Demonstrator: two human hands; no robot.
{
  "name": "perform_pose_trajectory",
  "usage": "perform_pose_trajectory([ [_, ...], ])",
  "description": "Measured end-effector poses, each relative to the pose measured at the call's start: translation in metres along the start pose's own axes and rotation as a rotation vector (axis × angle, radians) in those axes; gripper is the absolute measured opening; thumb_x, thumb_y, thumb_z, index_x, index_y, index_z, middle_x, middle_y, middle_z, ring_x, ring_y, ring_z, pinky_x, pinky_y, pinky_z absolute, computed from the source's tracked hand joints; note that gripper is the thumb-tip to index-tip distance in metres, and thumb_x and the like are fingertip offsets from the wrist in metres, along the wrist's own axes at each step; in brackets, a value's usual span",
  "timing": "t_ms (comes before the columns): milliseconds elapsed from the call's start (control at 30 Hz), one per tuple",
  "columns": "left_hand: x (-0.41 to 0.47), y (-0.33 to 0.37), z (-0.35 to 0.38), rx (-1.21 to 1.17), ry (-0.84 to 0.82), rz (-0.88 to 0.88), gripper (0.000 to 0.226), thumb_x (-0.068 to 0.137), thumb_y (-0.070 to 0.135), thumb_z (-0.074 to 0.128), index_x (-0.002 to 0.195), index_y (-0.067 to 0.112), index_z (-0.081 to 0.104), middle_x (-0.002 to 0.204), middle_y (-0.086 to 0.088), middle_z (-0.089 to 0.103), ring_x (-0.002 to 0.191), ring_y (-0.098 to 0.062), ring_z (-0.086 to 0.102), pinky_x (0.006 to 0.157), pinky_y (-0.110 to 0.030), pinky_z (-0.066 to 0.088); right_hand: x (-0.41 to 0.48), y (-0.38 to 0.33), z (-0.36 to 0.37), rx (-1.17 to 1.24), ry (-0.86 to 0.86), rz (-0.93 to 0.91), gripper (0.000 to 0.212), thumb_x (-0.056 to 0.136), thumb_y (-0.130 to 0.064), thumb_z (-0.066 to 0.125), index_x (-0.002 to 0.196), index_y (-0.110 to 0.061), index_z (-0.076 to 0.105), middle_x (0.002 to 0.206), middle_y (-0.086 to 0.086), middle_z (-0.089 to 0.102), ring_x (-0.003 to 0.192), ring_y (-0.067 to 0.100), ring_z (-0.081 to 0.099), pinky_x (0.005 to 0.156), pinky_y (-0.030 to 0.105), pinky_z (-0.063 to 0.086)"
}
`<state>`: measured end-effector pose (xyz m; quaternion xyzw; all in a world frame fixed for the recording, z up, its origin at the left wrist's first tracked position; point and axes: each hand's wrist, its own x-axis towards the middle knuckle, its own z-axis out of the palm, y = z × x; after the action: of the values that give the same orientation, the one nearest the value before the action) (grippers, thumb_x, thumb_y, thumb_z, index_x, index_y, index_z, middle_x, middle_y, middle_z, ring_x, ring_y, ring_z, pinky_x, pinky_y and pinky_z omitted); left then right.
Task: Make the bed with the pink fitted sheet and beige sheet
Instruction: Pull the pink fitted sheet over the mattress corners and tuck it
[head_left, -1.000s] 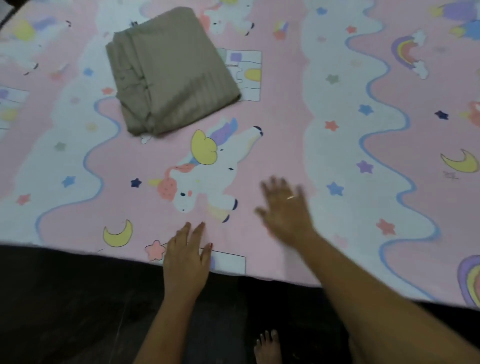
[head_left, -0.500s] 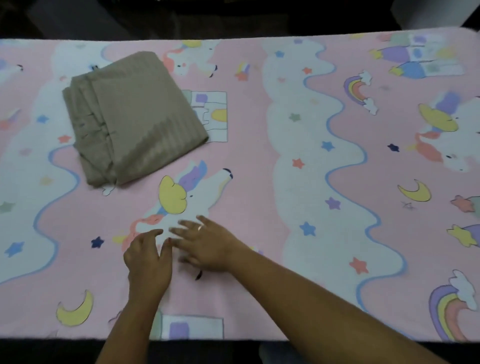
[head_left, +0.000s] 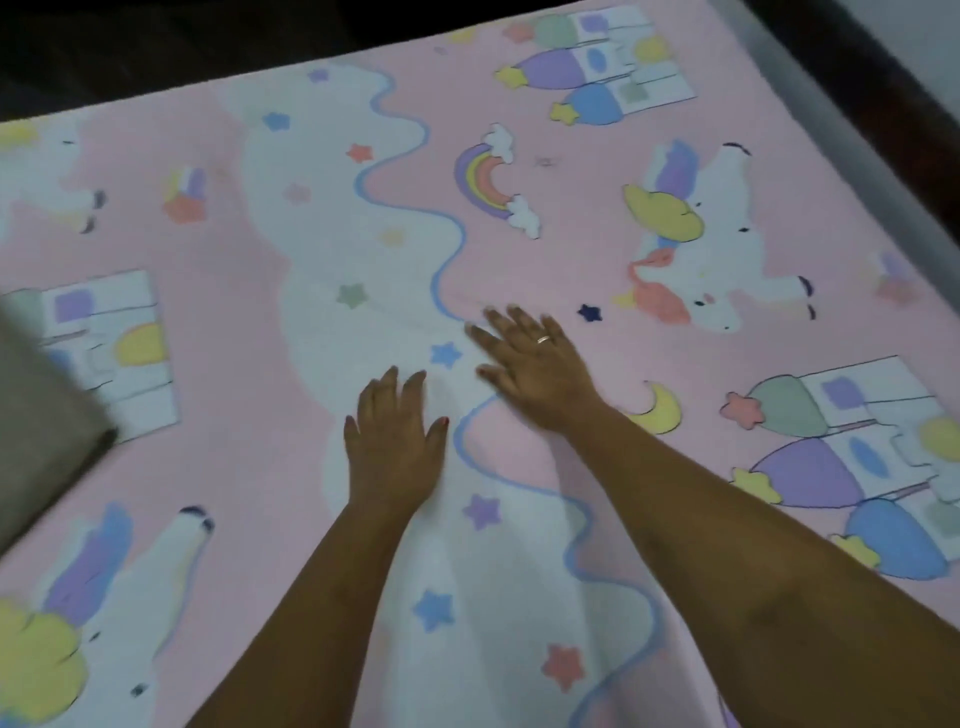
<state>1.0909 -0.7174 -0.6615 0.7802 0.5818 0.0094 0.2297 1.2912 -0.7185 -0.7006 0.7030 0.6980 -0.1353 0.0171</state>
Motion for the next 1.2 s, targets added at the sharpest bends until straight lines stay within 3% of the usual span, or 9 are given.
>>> perform_pose_trajectory([
  [200, 0.07, 0.111, 0.034, 0.154, -0.183, 0.258, 0.062, 0.099, 0.045, 0.032, 0.151, 0.03, 0.002, 0.159, 0.003, -0.003, 0.146, -0.02, -0.002, 0.115, -0.05, 0.01, -0.025, 0.157, -0.021, 0.008, 0.073, 0.369, 0.066, 0.089, -0.059, 0.009, 0.149, -0.037, 0.024, 0.158, -0.005, 0.021, 0.146, 0.021, 0.019, 0.115, 0.046, 0.012],
  [367, 0.079, 0.178, 0.071, 0.21, -0.276, 0.383, 0.062, 0.097, 0.05, 0.031, 0.15, 0.035, 0.002, 0.159, 0.005, -0.011, 0.145, -0.021, -0.013, 0.112, -0.058, -0.002, -0.094, 0.267, -0.031, -0.007, 0.149, 0.729, 0.063, 0.092, -0.06, 0.012, 0.15, -0.037, 0.019, 0.159, -0.004, 0.018, 0.146, 0.027, 0.015, 0.114, 0.054, 0.011],
  [533, 0.073, 0.215, 0.091, 0.222, -0.338, 0.485, 0.065, 0.097, 0.052, 0.03, 0.15, 0.034, -0.003, 0.158, 0.004, -0.017, 0.144, -0.025, -0.02, 0.113, -0.054, -0.007, -0.169, 0.318, -0.033, 0.083, 0.143, 1.327, 0.062, 0.095, -0.062, 0.01, 0.151, -0.037, 0.0, 0.161, -0.006, 0.001, 0.147, 0.032, 0.0, 0.112, 0.06, -0.001],
  [667, 0.073, 0.223, 0.09, 0.121, -0.445, 0.642, 0.063, 0.097, 0.043, 0.039, 0.151, 0.032, 0.008, 0.16, 0.006, -0.005, 0.146, -0.021, -0.012, 0.116, -0.046, -0.004, -0.195, 0.316, -0.039, 0.163, 0.211, 1.691, 0.067, 0.098, -0.055, 0.01, 0.153, -0.02, -0.003, 0.161, 0.006, -0.002, 0.147, 0.031, -0.003, 0.114, 0.056, -0.002],
  [733, 0.072, 0.219, 0.085, 0.019, -0.431, 0.654, 0.062, 0.097, 0.036, 0.043, 0.15, 0.03, 0.013, 0.16, 0.005, 0.004, 0.147, -0.018, -0.003, 0.117, -0.043, 0.001, -0.185, 0.303, -0.043, 0.132, 0.261, 1.616, 0.064, 0.1, -0.049, 0.017, 0.153, -0.017, 0.002, 0.161, 0.006, 0.0, 0.148, 0.028, -0.001, 0.115, 0.055, 0.0],
  [900, 0.073, 0.157, 0.054, -0.104, -0.187, 0.454, 0.058, 0.096, 0.029, 0.045, 0.149, 0.029, 0.02, 0.158, 0.005, 0.013, 0.146, -0.018, 0.005, 0.115, -0.045, 0.008, -0.098, 0.216, -0.037, 0.094, 0.239, 1.108, 0.058, 0.101, -0.042, 0.029, 0.153, -0.024, 0.01, 0.161, 0.002, 0.005, 0.148, 0.025, 0.002, 0.115, 0.055, 0.004],
  [1000, 0.066, 0.082, 0.028, -0.039, -0.063, 0.351, 0.058, 0.093, 0.035, 0.038, 0.148, 0.024, 0.026, 0.157, 0.0, 0.02, 0.146, -0.024, 0.012, 0.113, -0.052, 0.013, -0.044, 0.122, -0.026, 0.105, 0.177, 0.828, 0.058, 0.1, -0.045, 0.028, 0.153, -0.031, 0.008, 0.161, -0.002, 0.003, 0.148, 0.022, 0.001, 0.115, 0.053, 0.002],
  [1100, 0.043, -0.015, -0.006, 0.022, -0.044, 0.207, 0.058, 0.096, 0.035, 0.039, 0.15, 0.023, 0.021, 0.158, -0.003, 0.018, 0.146, -0.025, 0.01, 0.112, -0.053, 0.014, -0.004, 0.004, -0.005, 0.138, 0.082, 0.595, 0.058, 0.1, -0.049, 0.026, 0.152, -0.033, 0.009, 0.161, -0.003, 0.003, 0.148, 0.02, 0.001, 0.116, 0.05, -0.001],
  [1200, 0.005, -0.126, -0.036, 0.039, -0.08, 0.143, 0.06, 0.095, 0.038, 0.039, 0.15, 0.02, 0.023, 0.156, -0.01, 0.021, 0.144, -0.032, 0.016, 0.111, -0.052, 0.021, 0.013, -0.115, 0.019, 0.149, 0.123, 0.465, 0.06, 0.095, -0.054, 0.027, 0.149, -0.028, 0.03, 0.156, 0.002, 0.027, 0.145, 0.025, 0.023, 0.115, 0.051, 0.007],
])
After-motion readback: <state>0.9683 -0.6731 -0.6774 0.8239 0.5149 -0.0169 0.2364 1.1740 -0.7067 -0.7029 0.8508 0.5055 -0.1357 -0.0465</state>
